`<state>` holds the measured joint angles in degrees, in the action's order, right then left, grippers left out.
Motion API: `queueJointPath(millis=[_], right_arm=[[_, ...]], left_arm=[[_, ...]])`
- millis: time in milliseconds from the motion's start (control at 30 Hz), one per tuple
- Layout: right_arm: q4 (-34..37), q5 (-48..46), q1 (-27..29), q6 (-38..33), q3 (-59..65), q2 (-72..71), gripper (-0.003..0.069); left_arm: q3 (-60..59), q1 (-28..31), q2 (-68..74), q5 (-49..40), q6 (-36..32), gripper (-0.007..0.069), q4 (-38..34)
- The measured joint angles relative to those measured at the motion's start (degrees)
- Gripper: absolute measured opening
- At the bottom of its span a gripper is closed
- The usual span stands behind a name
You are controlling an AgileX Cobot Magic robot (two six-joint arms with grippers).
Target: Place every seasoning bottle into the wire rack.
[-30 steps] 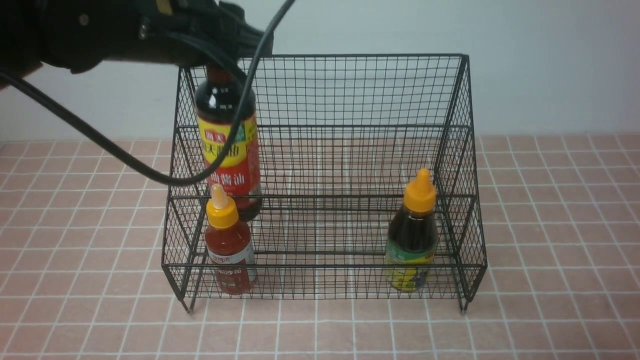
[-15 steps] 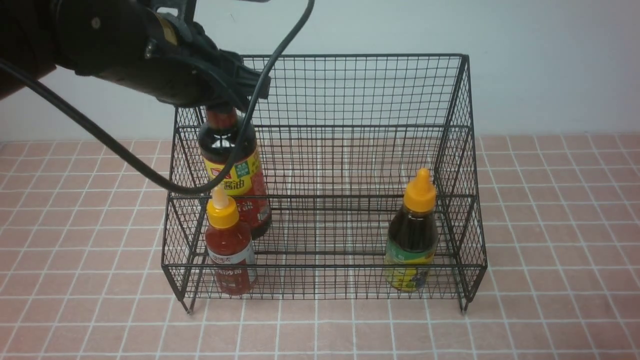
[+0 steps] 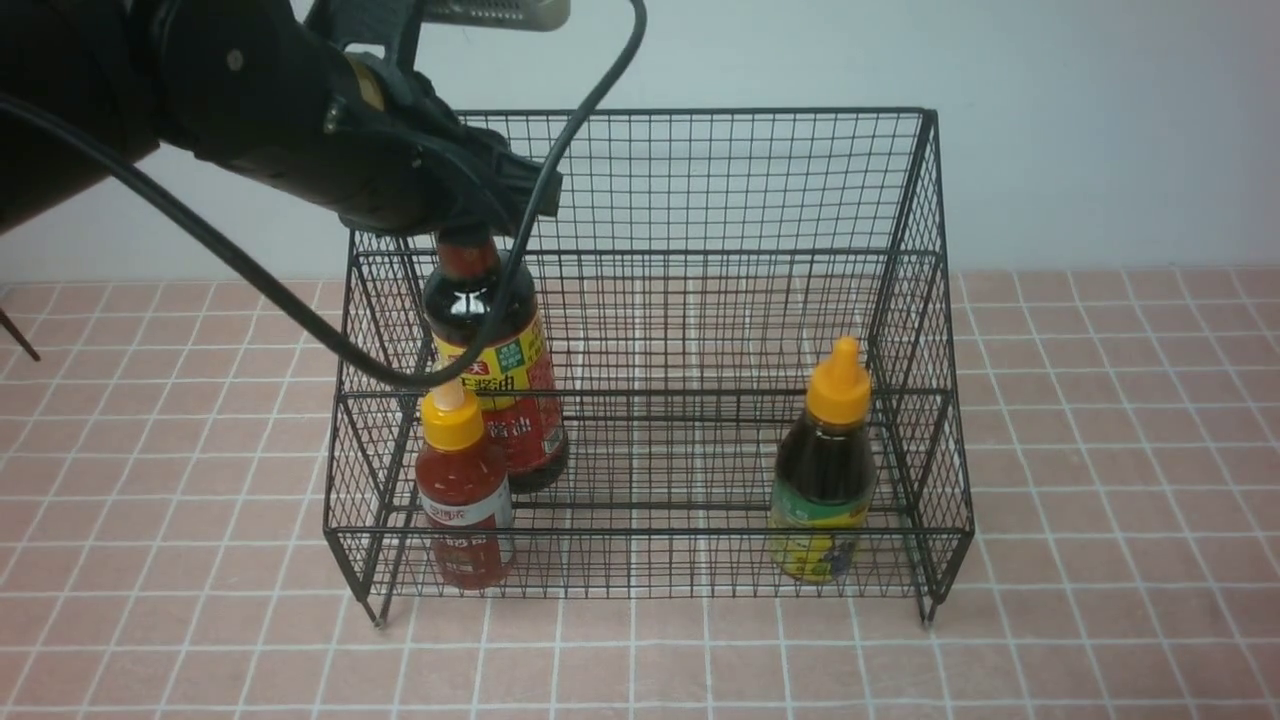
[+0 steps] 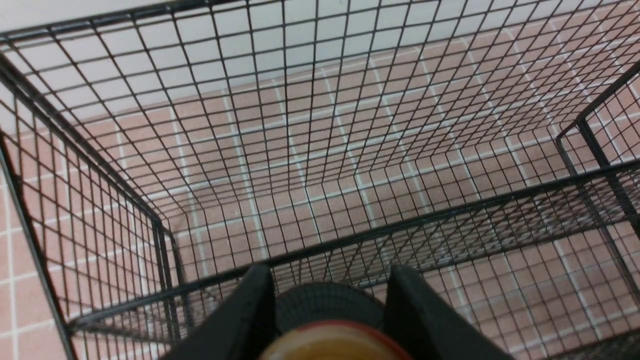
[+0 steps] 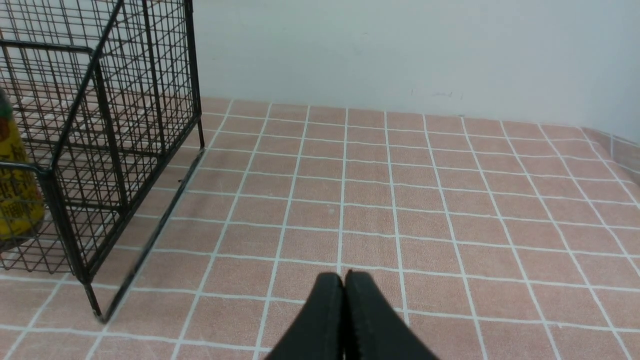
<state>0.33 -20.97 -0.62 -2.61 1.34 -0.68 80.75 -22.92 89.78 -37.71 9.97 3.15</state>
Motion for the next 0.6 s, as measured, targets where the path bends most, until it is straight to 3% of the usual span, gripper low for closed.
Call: queueJointPath(millis=[267,533,600], right_arm=[[0.0,0.0,0.0,0.0,0.0,0.0,-0.0012],[0.0,0.0,0.0,0.0,0.0,0.0,-0.0012],[0.0,0.0,0.0,0.0,0.0,0.0,-0.0012]], left_arm=[[0.43,0.0,-1.32,3.38,-0.13,0.0364,0.18],[0.43,0.0,-8.28,4.12,-1.54,0.0349,3.02],[0.43,0.0,-12.36,4.78,-1.54,0.0296,5.32]])
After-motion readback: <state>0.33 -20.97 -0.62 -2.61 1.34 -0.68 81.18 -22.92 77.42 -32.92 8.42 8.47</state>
